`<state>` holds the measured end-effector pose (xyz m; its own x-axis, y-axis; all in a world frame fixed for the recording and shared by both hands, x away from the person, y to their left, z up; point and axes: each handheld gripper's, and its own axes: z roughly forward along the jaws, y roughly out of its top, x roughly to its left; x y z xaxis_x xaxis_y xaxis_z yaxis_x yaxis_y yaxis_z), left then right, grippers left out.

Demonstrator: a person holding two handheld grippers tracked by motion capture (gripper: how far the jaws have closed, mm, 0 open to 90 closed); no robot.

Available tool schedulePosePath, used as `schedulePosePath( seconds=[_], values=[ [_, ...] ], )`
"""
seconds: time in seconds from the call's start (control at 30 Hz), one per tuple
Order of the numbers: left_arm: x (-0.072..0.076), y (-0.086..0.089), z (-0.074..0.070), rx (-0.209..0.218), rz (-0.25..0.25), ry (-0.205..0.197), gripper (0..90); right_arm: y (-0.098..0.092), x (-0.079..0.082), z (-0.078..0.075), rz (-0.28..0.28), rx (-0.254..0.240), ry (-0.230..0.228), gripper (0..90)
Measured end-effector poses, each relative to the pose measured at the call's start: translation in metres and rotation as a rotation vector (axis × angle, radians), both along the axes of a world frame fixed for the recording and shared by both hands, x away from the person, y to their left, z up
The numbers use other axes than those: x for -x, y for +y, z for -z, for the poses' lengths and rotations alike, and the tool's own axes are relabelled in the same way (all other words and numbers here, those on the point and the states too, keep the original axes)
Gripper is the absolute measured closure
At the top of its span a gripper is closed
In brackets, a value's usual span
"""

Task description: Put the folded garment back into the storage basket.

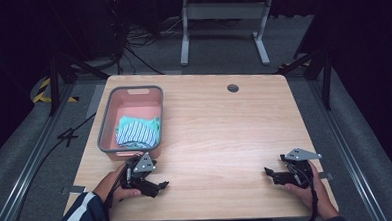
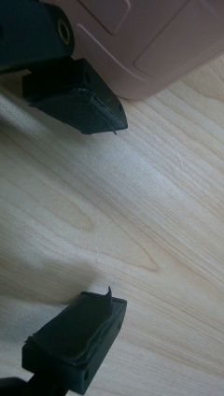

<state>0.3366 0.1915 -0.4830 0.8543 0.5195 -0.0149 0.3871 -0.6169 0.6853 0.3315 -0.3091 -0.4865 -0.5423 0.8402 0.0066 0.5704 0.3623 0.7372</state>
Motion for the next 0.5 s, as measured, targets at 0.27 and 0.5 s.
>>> schedulePosePath(
  seconds=[0.27, 0.5],
  values=[
    [0.0000, 0.0000, 0.0000, 0.000, 0.000, 0.000, 13.2, -0.0002, -0.0002, 0.0000, 0.000, -0.001, 0.002, 17.1],
    [0.0000, 0.0000, 0.0000, 0.000, 0.000, 0.000, 13.2, 0.0003, -0.0007, 0.0001, 0.010, 0.001, 0.004, 15.1]
  ],
)
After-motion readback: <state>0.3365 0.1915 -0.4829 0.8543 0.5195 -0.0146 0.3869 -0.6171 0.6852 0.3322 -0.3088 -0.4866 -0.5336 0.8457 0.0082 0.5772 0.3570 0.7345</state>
